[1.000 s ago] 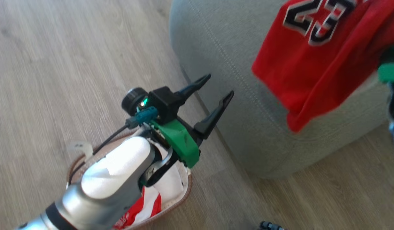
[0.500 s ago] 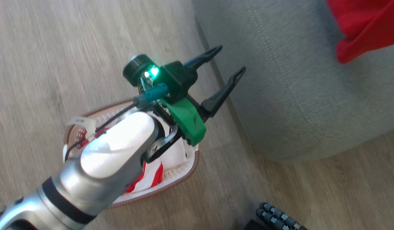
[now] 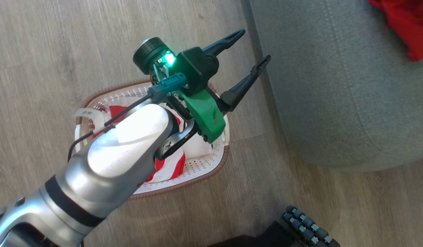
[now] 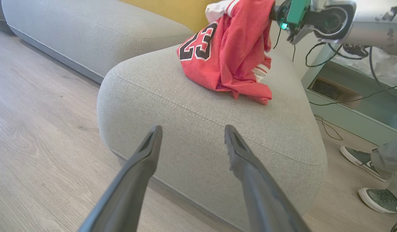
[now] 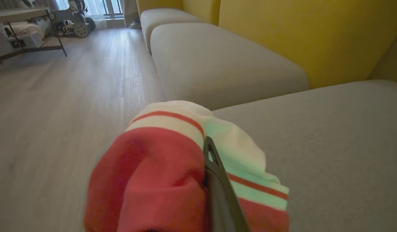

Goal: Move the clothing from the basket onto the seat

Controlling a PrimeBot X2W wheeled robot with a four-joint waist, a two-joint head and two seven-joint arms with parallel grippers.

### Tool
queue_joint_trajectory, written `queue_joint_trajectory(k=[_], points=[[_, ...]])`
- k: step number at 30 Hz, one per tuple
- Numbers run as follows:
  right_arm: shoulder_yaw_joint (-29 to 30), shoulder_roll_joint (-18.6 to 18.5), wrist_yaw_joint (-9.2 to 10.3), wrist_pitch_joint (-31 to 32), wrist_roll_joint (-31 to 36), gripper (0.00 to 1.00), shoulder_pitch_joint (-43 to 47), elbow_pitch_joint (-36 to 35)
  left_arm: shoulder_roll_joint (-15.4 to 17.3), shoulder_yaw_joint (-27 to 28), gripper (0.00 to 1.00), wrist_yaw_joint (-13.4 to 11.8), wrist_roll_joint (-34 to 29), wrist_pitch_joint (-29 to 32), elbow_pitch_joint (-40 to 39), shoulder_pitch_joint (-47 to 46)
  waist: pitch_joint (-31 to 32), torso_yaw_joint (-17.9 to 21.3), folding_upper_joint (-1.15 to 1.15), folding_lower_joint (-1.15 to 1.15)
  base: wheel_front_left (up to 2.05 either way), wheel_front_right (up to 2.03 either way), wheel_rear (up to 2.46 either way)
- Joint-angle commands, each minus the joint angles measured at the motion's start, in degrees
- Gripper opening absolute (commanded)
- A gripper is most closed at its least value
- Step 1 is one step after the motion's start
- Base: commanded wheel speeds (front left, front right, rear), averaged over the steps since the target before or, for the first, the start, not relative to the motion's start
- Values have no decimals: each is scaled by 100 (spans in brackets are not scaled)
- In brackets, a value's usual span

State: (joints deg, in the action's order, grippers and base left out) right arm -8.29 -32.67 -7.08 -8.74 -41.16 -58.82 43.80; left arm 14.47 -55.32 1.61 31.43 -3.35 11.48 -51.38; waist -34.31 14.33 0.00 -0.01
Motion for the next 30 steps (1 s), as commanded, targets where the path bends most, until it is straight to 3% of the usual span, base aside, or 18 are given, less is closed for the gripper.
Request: queue_joint_trajectory(k=[1, 6, 7, 8, 10, 23, 30], points=[[-325, -180, -41, 370, -23, 0, -45, 216, 3, 118, 100, 56, -47, -66, -122, -229, -38, -62, 0, 1, 0, 0, 0], [-763, -165, -41, 1001, -258, 0, -11, 663, -33, 110, 100, 68, -33, -110, -47, -278, 9, -130, 0, 1, 0, 0, 0], [-839, -176, -41, 1099, -305, 10, -9, 704, -32, 109, 100, 68, -27, -123, -32, -273, 33, -137, 0, 1, 0, 0, 0], [-925, -188, -41, 1213, -359, 35, 1, 727, -29, 108, 100, 68, -19, -139, -13, -262, 67, -140, 0, 1, 0, 0, 0], [-1059, -224, -41, 1386, -493, 100, 11, 736, -25, 102, 100, 69, 0, -164, 28, -232, 138, -142, 0, 1, 0, 0, 0], [-2138, -752, -41, 2189, -955, 100, 316, 384, -39, 81, 100, 38, 198, -398, 278, 116, 964, -10, 0, 1, 0, 0, 0], [-2468, -1104, -41, 2235, -1464, 100, 637, -76, 50, 152, 100, -51, 388, -571, 361, 474, 1563, 106, 0, 1, 0, 0, 0]])
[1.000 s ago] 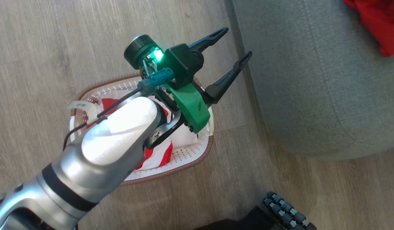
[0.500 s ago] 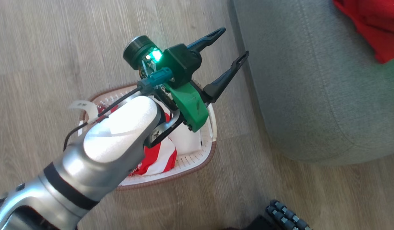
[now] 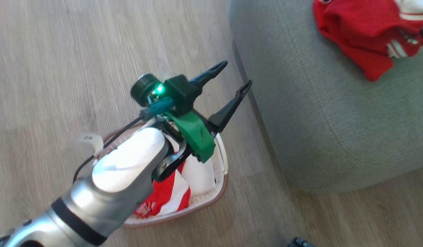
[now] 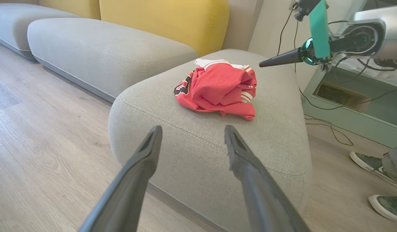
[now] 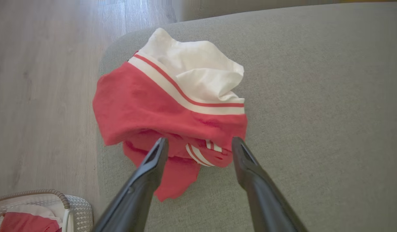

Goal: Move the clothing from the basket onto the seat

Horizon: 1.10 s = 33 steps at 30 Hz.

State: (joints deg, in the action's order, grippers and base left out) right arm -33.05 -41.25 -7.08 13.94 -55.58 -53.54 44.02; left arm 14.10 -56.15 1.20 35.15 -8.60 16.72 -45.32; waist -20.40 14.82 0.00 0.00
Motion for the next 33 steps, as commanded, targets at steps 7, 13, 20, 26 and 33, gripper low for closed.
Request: queue_joint_trajectory(k=[7, 13, 20, 26, 33], points=[[-165, -466, -41, -589, -309, 100, 360, -720, 213, 404, 100, -189, 193, -243, -155, 206, 701, 24, 0, 0, 0, 0, 0], [-171, -750, -41, -922, -371, 100, 572, -1195, 314, 519, 100, -319, 314, -336, -219, 453, 1091, -165, 0, 0, 0, 0, 0], [301, -1040, -41, -1538, -291, 100, 1144, -1786, 448, 721, 100, -528, 474, -454, -320, 808, 1502, -569, 0, 0, 0, 0, 0], [964, -865, -41, -2058, 66, 100, 1941, -2057, 618, 942, 100, -722, 605, -532, -386, 1165, 1740, -883, 0, 0, 0, 0, 0], [1769, -253, -41, -2423, 618, 100, 2930, -2407, 824, 1206, 100, -924, 694, -589, -505, 1547, 1888, -1165, 0, 0, 0, 0, 0]])
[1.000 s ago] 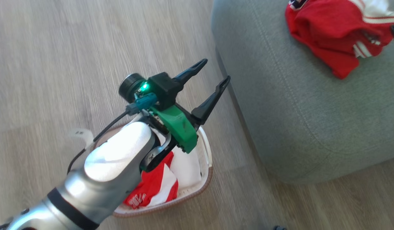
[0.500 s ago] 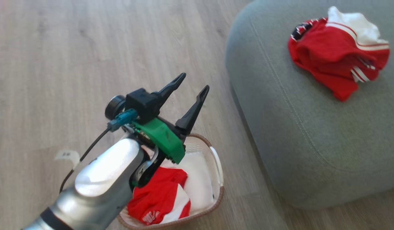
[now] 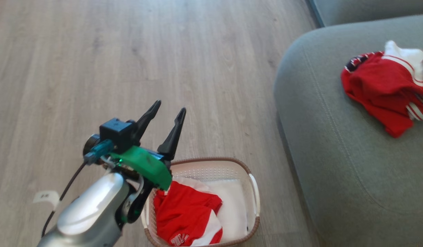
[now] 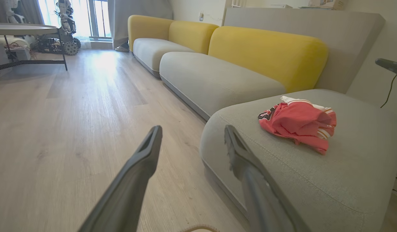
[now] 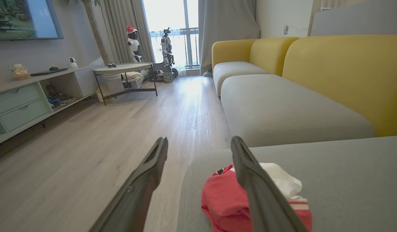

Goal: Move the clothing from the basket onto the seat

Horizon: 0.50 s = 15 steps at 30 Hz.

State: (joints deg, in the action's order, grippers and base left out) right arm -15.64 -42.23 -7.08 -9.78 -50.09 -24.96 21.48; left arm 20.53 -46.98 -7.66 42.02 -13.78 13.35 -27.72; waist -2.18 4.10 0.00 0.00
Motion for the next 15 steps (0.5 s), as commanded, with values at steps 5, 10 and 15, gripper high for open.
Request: queue_joint_trajectory(k=[5, 10, 15], points=[[660, 539, -41, -116, 776, 100, 900, -610, 325, 464, 100, -192, -9, -97, -269, 71, 166, -307, 0, 0, 0, 0, 0], [1305, 1310, -41, -172, 1764, 100, 1581, -1214, 429, 715, 100, -378, -15, -113, -366, 401, 236, -497, 0, 0, 0, 0, 0], [1701, 2159, -41, -238, 2506, 100, 2182, -1840, 473, 1095, 100, -566, -118, -119, -558, 794, 252, -624, 0, 0, 0, 0, 0]])
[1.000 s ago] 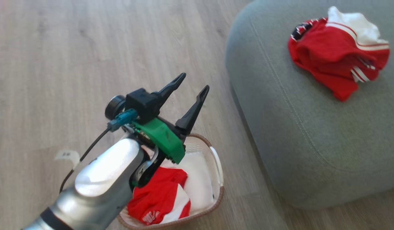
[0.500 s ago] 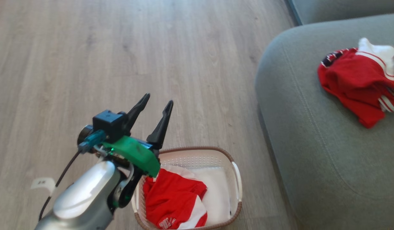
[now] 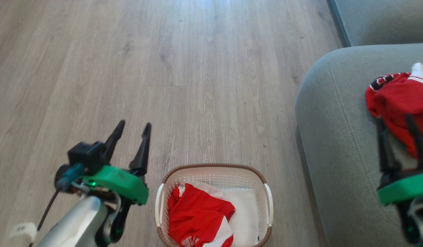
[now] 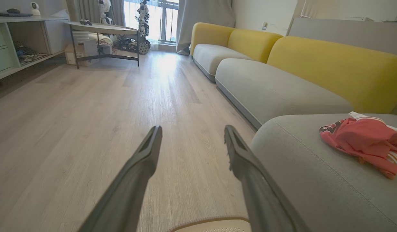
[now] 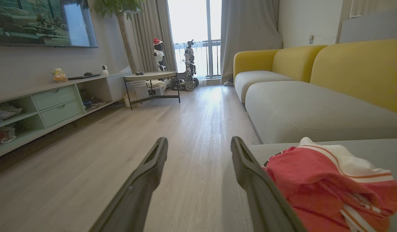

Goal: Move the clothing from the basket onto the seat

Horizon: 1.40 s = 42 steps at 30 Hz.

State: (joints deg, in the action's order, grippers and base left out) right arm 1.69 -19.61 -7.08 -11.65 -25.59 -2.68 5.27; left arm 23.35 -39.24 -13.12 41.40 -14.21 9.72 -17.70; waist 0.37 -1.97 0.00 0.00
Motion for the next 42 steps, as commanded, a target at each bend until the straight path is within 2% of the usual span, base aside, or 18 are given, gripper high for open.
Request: queue_joint_trajectory(k=[1, 6, 15, 22, 42], points=[[-11, 28, -41, -57, 129, 100, 41, -307, 199, 419, 100, -47, -108, -77, -241, -122, -6, -28, 0, 0, 0, 0, 0], [72, 549, -41, -96, 414, 100, 214, -559, 206, 1032, 100, -161, -369, -77, -473, 426, -15, -2, 0, 0, 0, 0, 0], [-341, 704, -41, -263, 800, 100, 431, -642, -220, 1845, 100, -155, -964, -78, -782, 1237, -5, 18, 0, 0, 0, 0, 0], [-425, 794, -41, -323, 869, 100, 530, -581, -528, 2230, 100, 63, -1406, -78, -782, 1578, -13, 33, 0, 0, 0, 0, 0], [-324, 886, -41, -334, 898, 100, 508, -636, -940, 2724, 100, 555, -1927, -79, -586, 1648, -97, 104, 0, 0, 0, 0, 0]])
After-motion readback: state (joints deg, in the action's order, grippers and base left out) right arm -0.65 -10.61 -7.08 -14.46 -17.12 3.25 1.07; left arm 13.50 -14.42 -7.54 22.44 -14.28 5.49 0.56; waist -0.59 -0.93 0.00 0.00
